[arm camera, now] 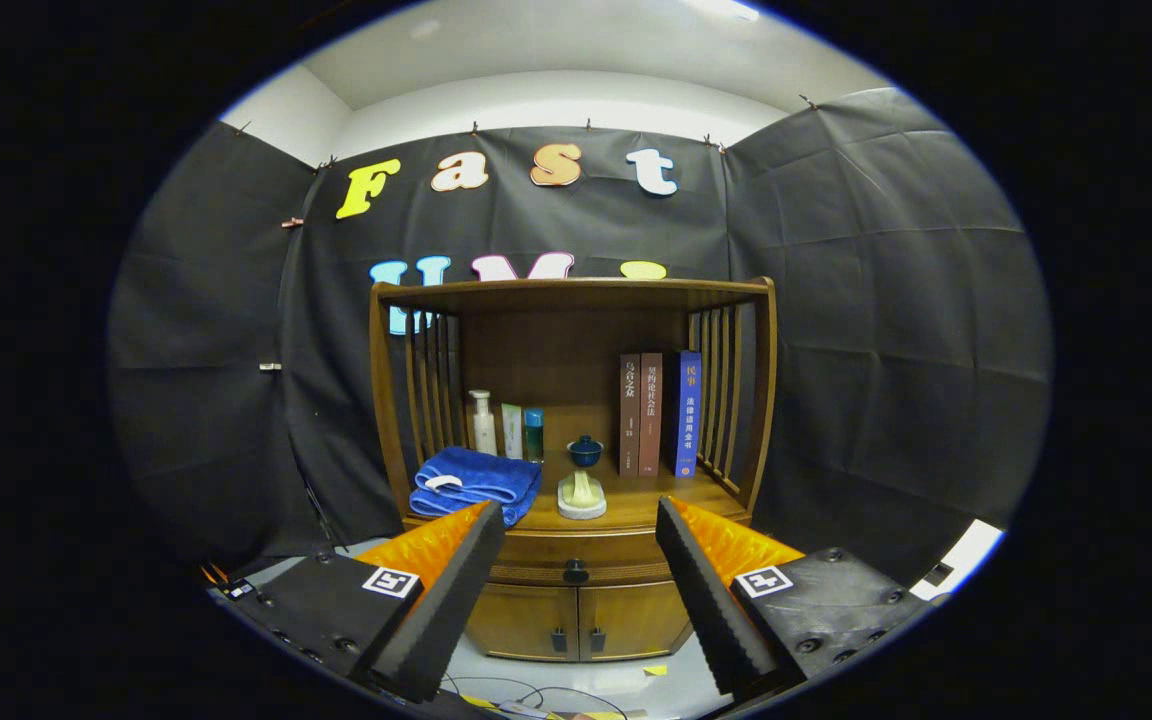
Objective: Pull open the drawer, take out the items inside it, and place them on the countertop above the cabinet.
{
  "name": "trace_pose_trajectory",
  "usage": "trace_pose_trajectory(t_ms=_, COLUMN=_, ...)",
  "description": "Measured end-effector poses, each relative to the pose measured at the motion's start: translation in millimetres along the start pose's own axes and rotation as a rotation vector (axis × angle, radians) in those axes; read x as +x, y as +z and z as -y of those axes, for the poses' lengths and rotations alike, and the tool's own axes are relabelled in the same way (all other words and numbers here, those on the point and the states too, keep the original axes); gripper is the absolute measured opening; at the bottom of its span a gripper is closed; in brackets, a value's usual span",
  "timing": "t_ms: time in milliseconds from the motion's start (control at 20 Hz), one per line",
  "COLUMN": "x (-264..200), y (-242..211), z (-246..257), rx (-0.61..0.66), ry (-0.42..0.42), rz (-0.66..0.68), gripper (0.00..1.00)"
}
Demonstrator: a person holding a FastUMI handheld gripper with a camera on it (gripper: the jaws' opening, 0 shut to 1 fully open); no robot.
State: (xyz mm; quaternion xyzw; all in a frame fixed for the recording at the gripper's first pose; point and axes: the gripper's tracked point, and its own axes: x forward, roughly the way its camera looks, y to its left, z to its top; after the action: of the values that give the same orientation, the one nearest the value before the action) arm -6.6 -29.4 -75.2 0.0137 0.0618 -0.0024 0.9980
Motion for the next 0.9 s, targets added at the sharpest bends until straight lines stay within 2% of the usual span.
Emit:
trace_pose_trajectory(t_ms=250, x=-9, y=0, z=1, rx=-0.002, ry=-0.011, rz=-0.009, gripper=0.99)
trace_pose_trajectory(t_ms=900, x=-11, y=0, z=-12, rx=-0.032, ry=0.034, rz=-0.023, gripper=0.99)
